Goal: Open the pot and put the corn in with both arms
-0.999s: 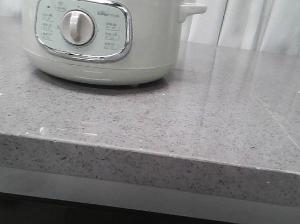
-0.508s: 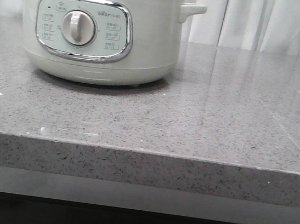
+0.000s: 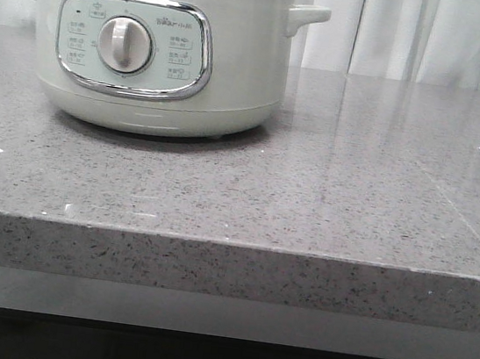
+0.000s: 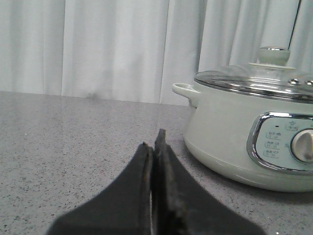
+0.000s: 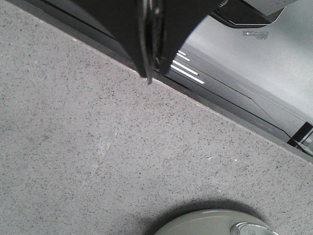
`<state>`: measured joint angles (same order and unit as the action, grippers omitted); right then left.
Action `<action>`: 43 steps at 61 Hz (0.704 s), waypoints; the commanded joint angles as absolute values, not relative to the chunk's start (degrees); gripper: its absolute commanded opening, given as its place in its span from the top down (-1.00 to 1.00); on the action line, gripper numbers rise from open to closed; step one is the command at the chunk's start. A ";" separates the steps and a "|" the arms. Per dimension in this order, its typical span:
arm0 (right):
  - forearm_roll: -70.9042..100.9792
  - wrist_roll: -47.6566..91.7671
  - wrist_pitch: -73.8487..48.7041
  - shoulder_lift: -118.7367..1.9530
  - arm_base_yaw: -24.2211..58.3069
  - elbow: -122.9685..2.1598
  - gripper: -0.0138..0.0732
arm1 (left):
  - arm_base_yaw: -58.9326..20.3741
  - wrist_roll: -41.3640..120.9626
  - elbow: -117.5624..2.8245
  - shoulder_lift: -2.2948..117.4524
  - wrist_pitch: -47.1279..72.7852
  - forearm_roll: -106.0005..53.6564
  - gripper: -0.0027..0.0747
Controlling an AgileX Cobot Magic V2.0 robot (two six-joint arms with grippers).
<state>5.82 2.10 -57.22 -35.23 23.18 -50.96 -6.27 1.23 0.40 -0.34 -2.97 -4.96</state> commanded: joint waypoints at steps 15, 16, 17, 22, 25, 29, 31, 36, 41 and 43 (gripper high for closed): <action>6.11 2.39 -53.84 -35.27 22.87 -52.49 0.84 | -6.25 1.29 1.10 -1.13 -8.12 -5.46 0.98; 6.11 2.39 -53.84 -35.27 22.87 -52.49 0.84 | -6.25 1.29 1.10 -1.13 -8.12 -5.46 0.98; 6.11 2.39 -53.55 -35.20 22.87 -52.38 0.84 | -6.25 1.29 1.10 -1.13 -8.12 -5.46 0.98; 5.35 2.39 -51.50 -33.79 21.87 -50.62 0.84 | -6.25 1.29 1.10 -1.13 -8.12 -5.46 0.98; 5.41 2.39 -48.28 -31.77 20.21 -48.30 0.84 | -6.25 1.29 1.10 -1.13 -8.12 -5.46 0.98; 5.41 2.39 -41.86 -28.60 17.47 -43.85 0.84 | -6.25 1.29 1.10 -1.13 -8.12 -5.46 0.98; 5.41 2.39 -38.52 -26.98 16.12 -41.47 0.84 | -6.25 1.29 1.10 -1.13 -8.12 -5.46 0.98; 5.41 2.39 -28.36 -21.53 11.99 -33.55 0.84 | -6.25 1.29 1.10 -1.13 -8.12 -5.46 0.98; 5.41 2.39 -19.87 -16.55 8.51 -25.93 0.84 | -6.25 1.29 1.10 -1.13 -8.12 -5.46 0.98; 5.41 2.39 -16.36 -14.38 7.15 -22.58 0.84 | -6.25 1.29 1.10 -1.13 -8.12 -5.46 0.98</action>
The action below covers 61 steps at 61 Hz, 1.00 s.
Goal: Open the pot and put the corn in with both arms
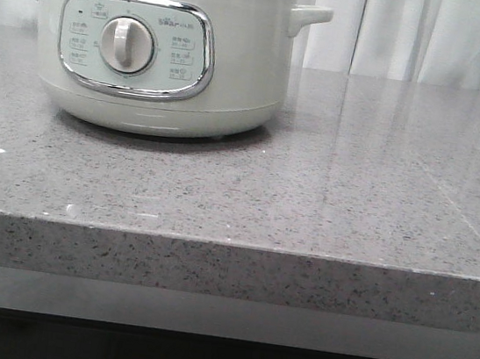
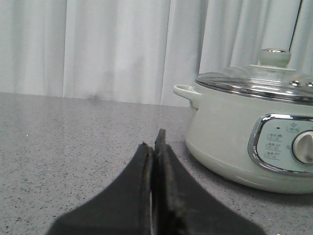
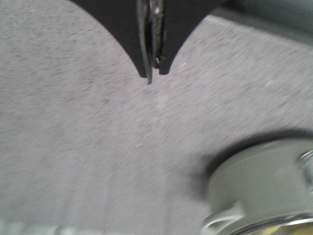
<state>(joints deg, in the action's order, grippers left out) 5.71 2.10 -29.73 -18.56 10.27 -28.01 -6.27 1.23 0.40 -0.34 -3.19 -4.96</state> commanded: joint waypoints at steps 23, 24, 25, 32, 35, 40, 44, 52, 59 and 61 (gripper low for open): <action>5.81 2.39 3.24 1.98 2.36 1.15 0.84 | -6.25 1.29 1.10 -1.13 -8.12 -5.46 0.98; 5.81 2.39 2.30 1.98 2.18 0.97 0.84 | -6.25 1.29 1.10 -1.13 -8.12 -5.46 0.98; 5.81 2.39 1.71 1.85 2.17 0.85 0.84 | -6.25 1.29 1.10 -1.13 -8.12 -5.46 0.98; 5.81 2.39 1.55 1.84 2.13 0.94 0.84 | -6.25 1.29 1.10 -1.13 -8.12 -5.46 0.98; 5.81 2.39 1.55 1.84 2.13 0.94 0.84 | -6.25 1.29 1.10 -1.13 -8.12 -5.46 0.98; 5.81 2.39 1.55 1.84 2.13 0.94 0.84 | -6.25 1.29 1.10 -1.13 -8.12 -5.46 0.98; 5.81 2.39 1.55 1.84 2.13 0.94 0.84 | -6.25 1.29 1.10 -1.13 -8.12 -5.46 0.98; 5.81 2.39 1.55 1.84 2.13 0.94 0.84 | -6.25 1.29 1.10 -1.13 -8.12 -5.46 0.98; 5.81 2.39 1.55 1.84 2.60 0.94 0.84 | -6.25 1.29 1.10 -1.13 -8.12 -5.46 0.98; 5.81 2.39 1.55 1.84 3.02 0.94 0.84 | -6.25 1.29 1.10 -1.13 -8.12 -5.46 0.98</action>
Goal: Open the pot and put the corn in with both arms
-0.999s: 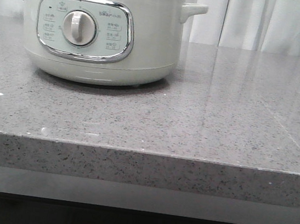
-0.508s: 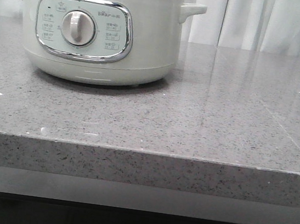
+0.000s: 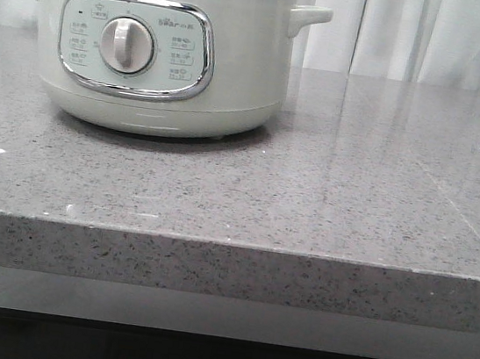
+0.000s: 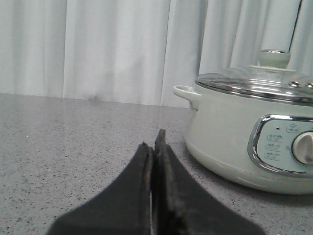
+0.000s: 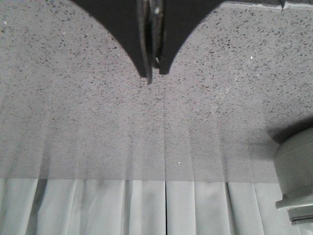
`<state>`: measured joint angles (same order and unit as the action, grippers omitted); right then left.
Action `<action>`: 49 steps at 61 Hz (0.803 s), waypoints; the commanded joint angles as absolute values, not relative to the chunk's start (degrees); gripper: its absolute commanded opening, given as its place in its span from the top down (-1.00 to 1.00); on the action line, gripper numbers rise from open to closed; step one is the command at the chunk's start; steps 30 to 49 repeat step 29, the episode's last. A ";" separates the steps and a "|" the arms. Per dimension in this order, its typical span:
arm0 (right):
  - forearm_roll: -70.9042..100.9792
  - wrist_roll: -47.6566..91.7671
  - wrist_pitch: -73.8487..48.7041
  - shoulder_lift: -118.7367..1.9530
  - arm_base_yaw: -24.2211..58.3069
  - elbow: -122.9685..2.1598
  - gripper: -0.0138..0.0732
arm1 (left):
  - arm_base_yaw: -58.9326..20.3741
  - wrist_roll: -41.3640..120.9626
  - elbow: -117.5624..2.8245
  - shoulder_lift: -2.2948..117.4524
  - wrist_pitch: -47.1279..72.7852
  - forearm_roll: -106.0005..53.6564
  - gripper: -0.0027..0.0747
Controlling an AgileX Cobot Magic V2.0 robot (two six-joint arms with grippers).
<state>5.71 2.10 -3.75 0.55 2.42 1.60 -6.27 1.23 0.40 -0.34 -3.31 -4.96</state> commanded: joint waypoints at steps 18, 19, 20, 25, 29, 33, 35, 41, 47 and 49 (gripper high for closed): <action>5.81 2.39 1.55 1.79 3.75 0.94 0.84 | -6.25 1.29 1.10 -1.13 -8.12 -5.46 0.98; 5.81 2.39 1.55 1.79 3.75 0.94 0.84 | -6.25 1.29 1.10 -1.13 -8.12 -5.46 0.98; 5.81 2.39 1.55 1.79 3.75 0.94 0.84 | -6.25 1.29 1.10 -1.13 -8.12 -5.46 0.98; 5.81 2.39 1.50 1.79 3.75 0.94 0.84 | -6.25 1.29 1.10 -1.13 -8.12 -5.46 0.98; 5.81 2.39 1.50 1.79 3.75 0.94 0.84 | -6.25 1.29 1.10 -1.13 -8.12 -5.46 0.98; 5.81 2.39 1.50 1.79 3.75 0.94 0.84 | -6.25 1.29 1.10 -1.13 -8.12 -5.46 0.98; 5.81 2.39 1.50 1.79 3.75 0.94 0.84 | -6.25 1.29 1.10 -1.13 -8.12 -5.46 0.98; 5.81 2.39 1.50 1.79 3.75 0.94 0.84 | -6.25 1.29 1.10 -1.13 -8.12 -5.46 0.98; 5.81 2.39 1.50 1.79 3.75 0.94 0.84 | -6.25 1.29 1.10 -1.13 -8.12 -5.46 0.98; 5.81 2.39 1.50 1.79 3.75 0.94 0.84 | -6.25 1.29 1.10 -1.13 -8.12 -5.46 0.98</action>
